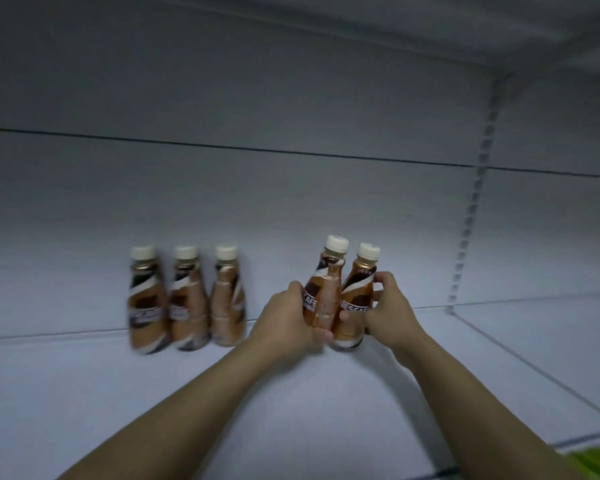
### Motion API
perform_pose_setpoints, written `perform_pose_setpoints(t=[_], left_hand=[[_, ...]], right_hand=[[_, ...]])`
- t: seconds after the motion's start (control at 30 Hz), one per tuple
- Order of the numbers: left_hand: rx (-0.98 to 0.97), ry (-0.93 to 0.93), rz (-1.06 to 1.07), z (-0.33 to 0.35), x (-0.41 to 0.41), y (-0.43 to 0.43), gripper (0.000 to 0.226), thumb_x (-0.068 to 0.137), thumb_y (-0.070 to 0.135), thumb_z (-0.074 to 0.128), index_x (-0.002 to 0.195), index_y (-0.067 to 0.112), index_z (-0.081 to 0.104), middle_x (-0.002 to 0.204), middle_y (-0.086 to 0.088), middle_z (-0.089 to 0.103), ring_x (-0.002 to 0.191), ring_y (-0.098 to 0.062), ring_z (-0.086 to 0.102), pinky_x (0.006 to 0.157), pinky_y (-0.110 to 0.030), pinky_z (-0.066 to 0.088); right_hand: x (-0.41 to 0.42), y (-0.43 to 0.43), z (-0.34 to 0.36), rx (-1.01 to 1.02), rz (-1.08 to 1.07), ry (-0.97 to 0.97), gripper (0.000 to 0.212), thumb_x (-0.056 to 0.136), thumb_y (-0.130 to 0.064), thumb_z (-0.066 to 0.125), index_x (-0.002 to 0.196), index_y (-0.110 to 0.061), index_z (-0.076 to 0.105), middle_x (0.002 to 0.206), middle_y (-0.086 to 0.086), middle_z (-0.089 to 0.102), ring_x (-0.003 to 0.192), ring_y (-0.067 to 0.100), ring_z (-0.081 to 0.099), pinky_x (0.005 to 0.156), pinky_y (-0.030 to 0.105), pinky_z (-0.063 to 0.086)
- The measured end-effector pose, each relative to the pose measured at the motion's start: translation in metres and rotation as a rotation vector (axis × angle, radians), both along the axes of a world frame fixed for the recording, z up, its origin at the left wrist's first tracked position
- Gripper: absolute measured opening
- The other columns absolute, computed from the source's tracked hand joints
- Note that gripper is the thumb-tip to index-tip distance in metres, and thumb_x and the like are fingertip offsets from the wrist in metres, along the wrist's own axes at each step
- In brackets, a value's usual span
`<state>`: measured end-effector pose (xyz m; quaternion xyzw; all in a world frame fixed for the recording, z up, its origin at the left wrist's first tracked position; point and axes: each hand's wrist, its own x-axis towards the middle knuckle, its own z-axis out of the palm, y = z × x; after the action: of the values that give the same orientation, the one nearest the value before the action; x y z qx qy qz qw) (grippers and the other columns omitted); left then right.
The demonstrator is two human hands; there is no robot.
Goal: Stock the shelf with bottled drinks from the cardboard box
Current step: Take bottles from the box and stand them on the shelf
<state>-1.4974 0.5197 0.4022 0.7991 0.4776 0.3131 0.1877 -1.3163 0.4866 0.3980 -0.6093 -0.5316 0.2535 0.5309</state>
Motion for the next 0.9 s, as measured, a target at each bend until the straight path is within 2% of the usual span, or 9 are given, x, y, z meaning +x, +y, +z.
perform_pose_setpoints(t=[0.1,0.2,0.37,0.47,0.57,0.67,0.8,0.83,0.9], left_hand=[[-0.037,0.017,0.068,-0.014,-0.017,0.01,0.064,0.057,0.046,0.084,0.104,0.021,0.049,0.105,0.003,0.064,0.089,-0.018,0.061,0.073,-0.032,0.05],[-0.056,0.056,0.142,-0.023,-0.028,0.019,0.062,0.059,0.052,0.079,0.106,0.021,0.053,0.1,0.003,0.066,0.086,-0.017,0.062,0.075,-0.033,0.052],[-0.034,0.205,0.207,-0.023,-0.041,0.021,0.034,0.067,0.05,0.072,0.084,0.021,0.066,0.079,0.003,0.067,0.074,-0.017,0.063,0.074,-0.037,0.055],[0.007,0.274,0.281,-0.02,-0.042,0.019,0.038,0.067,0.052,0.072,0.086,0.02,0.066,0.081,0.002,0.066,0.075,-0.019,0.063,0.073,-0.036,0.055],[0.018,0.332,0.305,-0.019,-0.039,0.02,0.036,0.072,0.05,0.071,0.088,0.019,0.064,0.084,-0.001,0.065,0.077,-0.021,0.063,0.073,-0.036,0.055],[0.043,0.339,0.317,-0.02,-0.04,0.024,0.02,0.081,0.037,0.064,0.085,0.018,0.059,0.083,-0.001,0.063,0.076,-0.022,0.061,0.071,-0.035,0.052],[0.02,0.288,0.287,-0.024,-0.044,0.029,0.021,0.083,0.039,0.06,0.076,0.02,0.057,0.074,0.001,0.061,0.071,-0.02,0.06,0.07,-0.037,0.054],[0.022,0.273,0.273,-0.025,-0.044,0.031,0.023,0.083,0.043,0.06,0.076,0.021,0.058,0.072,0.001,0.061,0.07,-0.02,0.06,0.07,-0.037,0.055],[0.05,0.269,0.269,-0.027,-0.044,0.033,0.025,0.083,0.046,0.059,0.076,0.021,0.059,0.07,0.002,0.06,0.068,-0.019,0.06,0.068,-0.036,0.055]], right_hand=[[-0.019,0.022,-0.009,-0.026,0.0,0.034,0.071,0.061,-0.001,0.085,0.113,-0.024,0.044,0.1,0.002,0.066,0.095,0.025,0.065,0.086,0.055,0.054],[-0.029,0.036,-0.011,-0.047,0.014,-0.047,0.068,0.062,-0.003,0.084,0.109,-0.029,0.043,0.097,-0.005,0.064,0.093,0.02,0.064,0.087,0.05,0.054],[-0.047,0.047,-0.006,-0.069,0.104,-0.224,0.069,0.064,-0.01,0.086,0.114,-0.026,0.042,0.103,-0.006,0.064,0.098,0.019,0.062,0.087,0.039,0.052],[-0.052,0.039,-0.02,0.002,0.097,-0.214,0.073,0.066,-0.017,0.086,0.12,-0.037,0.041,0.097,-0.022,0.059,0.092,0.005,0.062,0.074,0.022,0.046],[-0.047,0.029,-0.034,0.027,0.143,-0.189,0.077,0.074,-0.015,0.08,0.134,-0.043,0.041,0.107,-0.027,0.059,0.094,-0.009,0.058,0.075,0.011,0.042],[-0.043,0.029,-0.036,0.036,0.074,-0.2,0.066,0.079,-0.006,0.074,0.135,-0.03,0.049,0.114,-0.011,0.063,0.096,0.003,0.062,0.077,0.014,0.043],[-0.05,0.036,-0.042,0.05,0.054,-0.234,0.062,0.078,-0.006,0.074,0.132,-0.026,0.053,0.105,-0.015,0.061,0.081,-0.012,0.056,0.07,0.004,0.039],[-0.053,0.039,-0.043,0.061,0.039,-0.239,0.061,0.079,-0.006,0.073,0.133,-0.026,0.052,0.106,-0.015,0.061,0.083,-0.01,0.057,0.075,0.006,0.04],[-0.055,0.043,-0.044,0.067,0.009,-0.26,0.062,0.081,-0.009,0.072,0.135,-0.027,0.049,0.114,-0.01,0.064,0.096,0.004,0.061,0.088,0.021,0.045]])
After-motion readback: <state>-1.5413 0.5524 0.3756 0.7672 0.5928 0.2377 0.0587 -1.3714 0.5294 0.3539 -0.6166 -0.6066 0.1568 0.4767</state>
